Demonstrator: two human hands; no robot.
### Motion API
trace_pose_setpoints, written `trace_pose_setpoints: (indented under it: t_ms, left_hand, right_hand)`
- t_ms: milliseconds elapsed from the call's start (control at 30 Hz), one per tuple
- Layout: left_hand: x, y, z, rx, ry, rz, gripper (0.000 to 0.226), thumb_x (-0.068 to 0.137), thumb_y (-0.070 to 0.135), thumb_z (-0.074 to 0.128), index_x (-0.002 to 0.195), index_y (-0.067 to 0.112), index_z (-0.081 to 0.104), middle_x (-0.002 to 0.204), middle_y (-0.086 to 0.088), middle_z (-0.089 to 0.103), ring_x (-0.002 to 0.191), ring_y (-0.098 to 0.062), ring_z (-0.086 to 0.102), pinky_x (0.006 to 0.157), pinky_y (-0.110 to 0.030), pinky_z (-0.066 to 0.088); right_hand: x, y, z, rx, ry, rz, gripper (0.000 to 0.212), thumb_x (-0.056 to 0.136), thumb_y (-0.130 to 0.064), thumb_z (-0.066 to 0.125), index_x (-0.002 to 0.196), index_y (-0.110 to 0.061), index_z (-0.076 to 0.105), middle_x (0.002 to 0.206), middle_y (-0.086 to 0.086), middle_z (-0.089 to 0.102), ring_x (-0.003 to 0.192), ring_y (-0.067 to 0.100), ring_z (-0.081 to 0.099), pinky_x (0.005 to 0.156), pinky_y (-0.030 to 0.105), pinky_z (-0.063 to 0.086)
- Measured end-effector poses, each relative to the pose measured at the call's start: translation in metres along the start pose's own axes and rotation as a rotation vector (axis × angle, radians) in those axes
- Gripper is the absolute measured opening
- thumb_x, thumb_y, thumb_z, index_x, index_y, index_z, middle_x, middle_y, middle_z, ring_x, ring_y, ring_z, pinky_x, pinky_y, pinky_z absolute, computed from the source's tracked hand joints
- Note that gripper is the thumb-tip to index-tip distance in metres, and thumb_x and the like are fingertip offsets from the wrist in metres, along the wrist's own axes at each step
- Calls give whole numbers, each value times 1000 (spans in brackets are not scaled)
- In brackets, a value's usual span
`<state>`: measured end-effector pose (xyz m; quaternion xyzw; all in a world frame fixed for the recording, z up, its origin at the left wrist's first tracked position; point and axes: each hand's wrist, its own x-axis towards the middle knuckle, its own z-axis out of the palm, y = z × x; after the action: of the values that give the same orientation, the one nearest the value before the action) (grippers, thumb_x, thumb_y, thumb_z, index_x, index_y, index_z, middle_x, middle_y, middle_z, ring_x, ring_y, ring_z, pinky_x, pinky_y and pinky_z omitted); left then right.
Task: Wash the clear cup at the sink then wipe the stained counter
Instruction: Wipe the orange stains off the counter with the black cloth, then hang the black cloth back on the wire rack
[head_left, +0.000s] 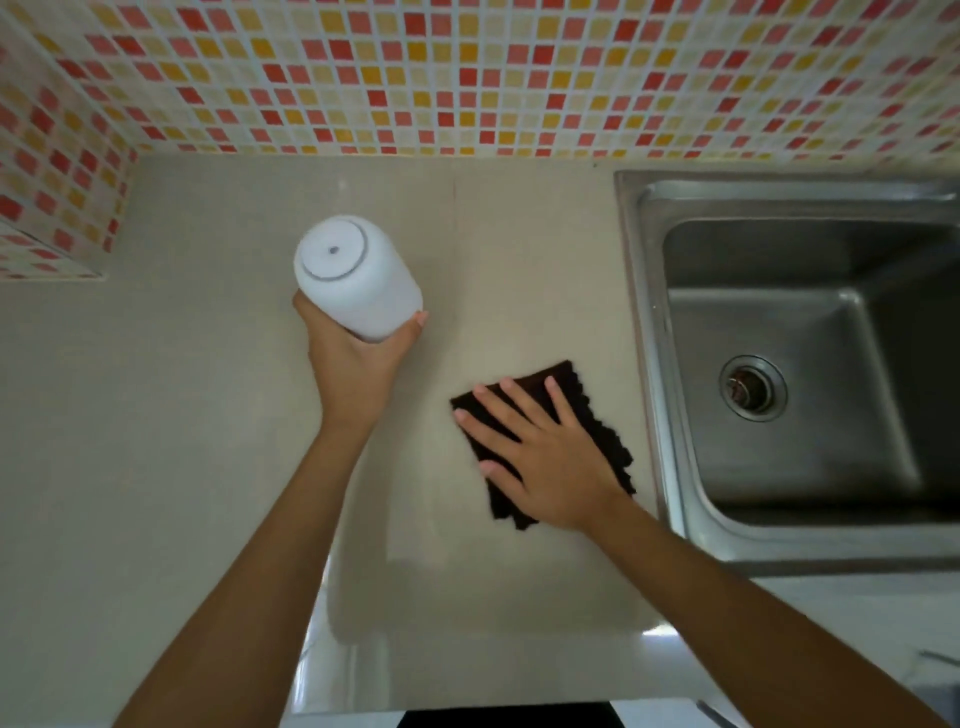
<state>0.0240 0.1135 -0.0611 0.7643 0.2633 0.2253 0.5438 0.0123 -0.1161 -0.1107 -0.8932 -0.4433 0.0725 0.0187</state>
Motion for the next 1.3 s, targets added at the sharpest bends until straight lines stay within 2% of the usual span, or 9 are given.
trace_pose_setpoints:
  t_ms: [167,267,467,600,667,800,1000,1133,1300]
  left_hand:
    - [-39,0,16,44,-115,-33,99,61,33,90,136,16,29,134,1,50,116,-9,52,95,-26,48]
    - [-58,3,22,17,-151,-46,97,59,28,92,135,20,31,131,5,50,110,0,51,88,-8,45]
    - [-71,1,20,1,-205,-56,95,58,29,92,128,34,29,130,8,49,113,-4,52,91,-18,46]
    - [-74,-3,18,-2,-229,-48,94,60,27,92,128,35,28,128,10,48,112,-2,51,85,-5,42]
    - [-77,-4,18,2,-231,-50,94,60,26,92,128,36,28,128,11,47,112,-1,51,83,-2,41]
    - [-84,-2,17,11,-217,-62,98,61,24,92,136,30,28,131,11,46,114,-1,48,87,-5,38]
    - [-98,-10,10,95,-175,-83,97,66,16,88,143,15,28,144,-4,36,129,-13,43,106,-25,38]
    - [-165,-2,5,196,88,-33,53,80,-9,64,126,3,41,120,-10,40,108,-26,49,96,-30,42]
    - [-197,51,58,234,-57,141,34,87,-6,56,113,17,53,107,3,48,101,-17,54,86,-26,47]
  right_hand:
    - [-7,21,-6,-26,11,231,54,102,-52,22,153,-36,15,162,-6,16,149,21,12,114,65,-1]
    - [-8,30,-11,-17,24,468,55,101,-52,21,153,-37,14,161,-6,19,149,21,14,112,68,-6]
    - [-19,36,-17,54,5,700,53,100,-50,15,151,-40,23,160,5,24,147,25,19,111,71,7]
    - [-36,43,-18,198,39,845,51,100,-56,17,150,-44,19,163,5,2,148,35,6,113,62,13]
    - [-43,47,-20,268,92,895,48,102,-50,23,148,-39,31,161,8,15,143,35,22,109,57,26]
    - [-51,56,-27,349,290,913,42,99,-26,50,141,-18,48,134,14,49,120,34,46,97,46,39]
    - [-47,93,-47,609,217,928,40,88,-27,69,124,-12,59,114,13,53,112,29,51,97,39,44]
    - [-53,103,-53,689,218,836,17,86,-23,71,94,-21,56,104,1,46,98,20,49,88,34,45]
    - [-72,129,-78,873,83,611,26,85,-16,69,79,-22,45,79,-3,53,74,17,51,60,27,37]
